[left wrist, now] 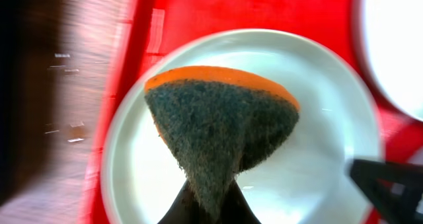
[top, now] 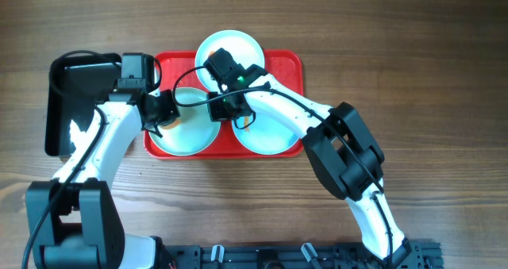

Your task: Clean dirty plates on tray and stack at the side

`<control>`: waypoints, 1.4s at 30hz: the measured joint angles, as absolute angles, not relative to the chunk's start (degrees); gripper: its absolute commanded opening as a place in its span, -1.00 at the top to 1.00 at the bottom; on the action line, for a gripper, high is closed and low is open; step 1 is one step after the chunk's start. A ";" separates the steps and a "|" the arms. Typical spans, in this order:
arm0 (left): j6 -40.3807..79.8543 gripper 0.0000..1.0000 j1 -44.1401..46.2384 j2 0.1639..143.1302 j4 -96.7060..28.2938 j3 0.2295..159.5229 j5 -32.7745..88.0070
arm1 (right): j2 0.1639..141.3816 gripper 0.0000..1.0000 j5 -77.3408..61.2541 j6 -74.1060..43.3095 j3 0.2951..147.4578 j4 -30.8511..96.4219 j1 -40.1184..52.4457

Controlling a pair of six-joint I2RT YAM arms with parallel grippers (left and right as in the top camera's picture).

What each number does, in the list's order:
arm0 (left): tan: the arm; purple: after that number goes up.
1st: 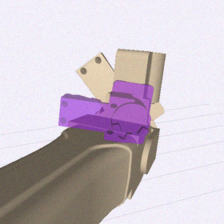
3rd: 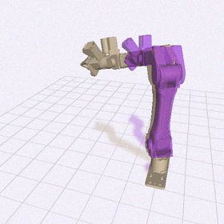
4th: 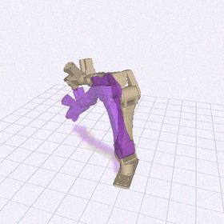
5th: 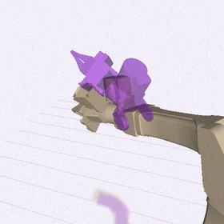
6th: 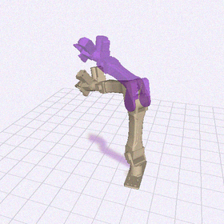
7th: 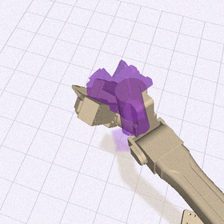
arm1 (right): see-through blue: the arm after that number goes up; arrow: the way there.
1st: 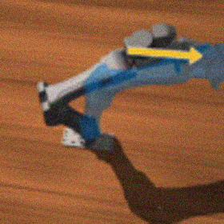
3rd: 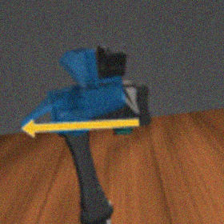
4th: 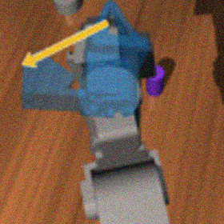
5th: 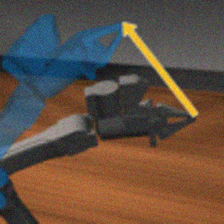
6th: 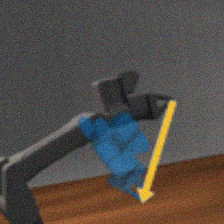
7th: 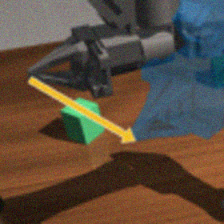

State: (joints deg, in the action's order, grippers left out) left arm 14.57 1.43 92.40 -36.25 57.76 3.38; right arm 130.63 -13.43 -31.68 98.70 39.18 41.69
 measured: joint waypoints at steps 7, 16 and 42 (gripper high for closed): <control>14.72 0.92 1.45 97.58 -31.14 54.35 10.87 | 130.63 0.91 -13.43 -31.68 98.70 39.16 41.69; 14.94 0.92 1.89 100.07 -33.80 54.94 6.59 | 130.63 0.91 -13.43 -31.68 98.70 39.18 41.69; 22.04 0.92 1.87 67.55 -41.85 54.26 -14.44 | 127.85 0.91 -10.46 -27.46 99.18 40.93 41.47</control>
State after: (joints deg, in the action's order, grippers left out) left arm 22.04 1.87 67.55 -41.85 54.26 -14.44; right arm 127.85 -10.46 -27.46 99.18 40.93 41.47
